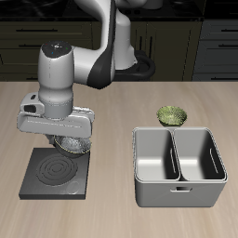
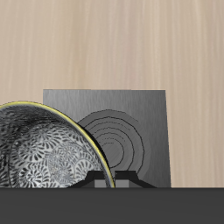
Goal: Place the black bowl on the flat stove and turn on the flat stove
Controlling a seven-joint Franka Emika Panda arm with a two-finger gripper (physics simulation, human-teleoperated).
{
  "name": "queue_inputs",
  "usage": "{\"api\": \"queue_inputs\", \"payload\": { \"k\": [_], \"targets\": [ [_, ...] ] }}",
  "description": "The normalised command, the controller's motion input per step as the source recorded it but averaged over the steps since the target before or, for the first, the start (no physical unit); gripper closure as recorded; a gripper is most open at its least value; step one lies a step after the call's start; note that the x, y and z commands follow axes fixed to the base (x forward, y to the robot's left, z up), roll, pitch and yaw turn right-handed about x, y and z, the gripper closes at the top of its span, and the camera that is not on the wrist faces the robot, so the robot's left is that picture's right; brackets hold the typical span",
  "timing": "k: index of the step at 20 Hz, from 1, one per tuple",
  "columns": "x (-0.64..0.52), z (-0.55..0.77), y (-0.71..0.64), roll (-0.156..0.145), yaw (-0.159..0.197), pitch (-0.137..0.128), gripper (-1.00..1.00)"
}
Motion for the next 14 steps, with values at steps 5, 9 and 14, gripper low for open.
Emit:
{"api": "queue_inputs", "payload": {
  "k": [5,9,14],
  "targets": [
    [0.03,-0.08,0.03,-0.011,0.000,0.005,1.00],
    [0.05,-0.10,-0.09,-0.018,0.002,0.009,1.00],
    [0.00,-0.22,-0.06,-0.016,-0.009,0.023,1.00]
  ]
}}
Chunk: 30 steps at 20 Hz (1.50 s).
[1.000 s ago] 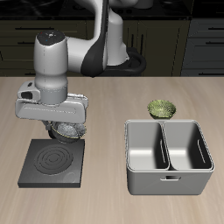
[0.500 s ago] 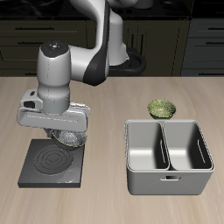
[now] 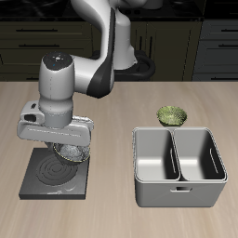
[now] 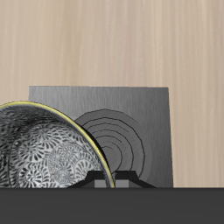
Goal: Place the black bowl on the flat stove and turn on the flat stove
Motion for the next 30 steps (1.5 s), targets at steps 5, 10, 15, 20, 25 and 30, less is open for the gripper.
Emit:
{"api": "queue_inputs", "payload": {
  "k": [5,10,15,20,25,30],
  "targets": [
    [0.01,-0.23,0.00,-0.015,0.006,0.028,1.00],
    [-0.01,-0.23,-0.01,-0.008,-0.001,0.027,1.00],
    [-0.02,-0.15,-0.12,-0.091,0.051,0.033,-1.00],
    [-0.04,-0.10,-0.11,-0.029,-0.002,0.021,-1.00],
    [-0.18,0.12,-0.05,-0.059,-0.028,0.018,-1.00],
    [-0.42,0.36,0.09,-0.012,0.000,-0.032,-1.00]
  ]
}}
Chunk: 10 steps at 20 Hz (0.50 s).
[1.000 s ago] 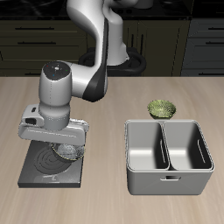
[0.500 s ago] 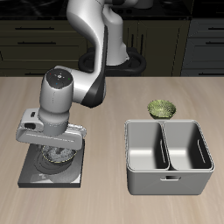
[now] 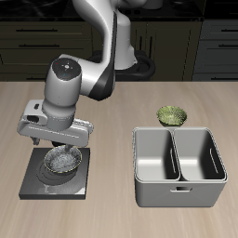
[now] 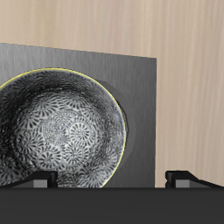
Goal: Place the black bowl on the flat stove and turn on the flat stove
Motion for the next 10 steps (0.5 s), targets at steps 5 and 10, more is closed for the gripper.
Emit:
{"api": "queue_inputs", "payload": {
  "k": [5,10],
  "targets": [
    [-0.43,0.40,0.01,0.027,-0.022,-0.048,-1.00],
    [-0.60,0.48,-0.06,0.010,-0.039,-0.075,-1.00]
  ]
}}
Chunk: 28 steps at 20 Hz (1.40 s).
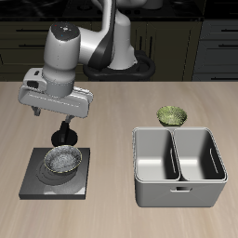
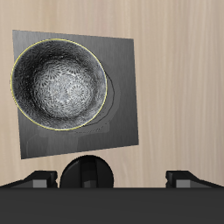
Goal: Place the black bowl on the flat stove and turn on the flat stove
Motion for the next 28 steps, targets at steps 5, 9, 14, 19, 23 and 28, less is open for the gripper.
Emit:
{"api": "queue_inputs", "payload": {
  "k": [5,9,14,19,23,28],
  "targets": [
    [-0.46,0.24,0.02,0.008,-0.015,-0.028,-1.00],
    [-0.43,0.11,0.10,0.052,-0.041,-0.045,-1.00],
    [-0.46,0.04,0.12,0.056,0.003,-0.048,-1.00],
    [-0.26,0.05,-0.01,0.026,0.021,-0.032,-1.00],
    [-0.22,0.12,-0.07,0.003,0.028,-0.031,-1.00],
    [-0.26,0.07,0.06,0.034,0.034,-0.023,-1.00]
  ]
}}
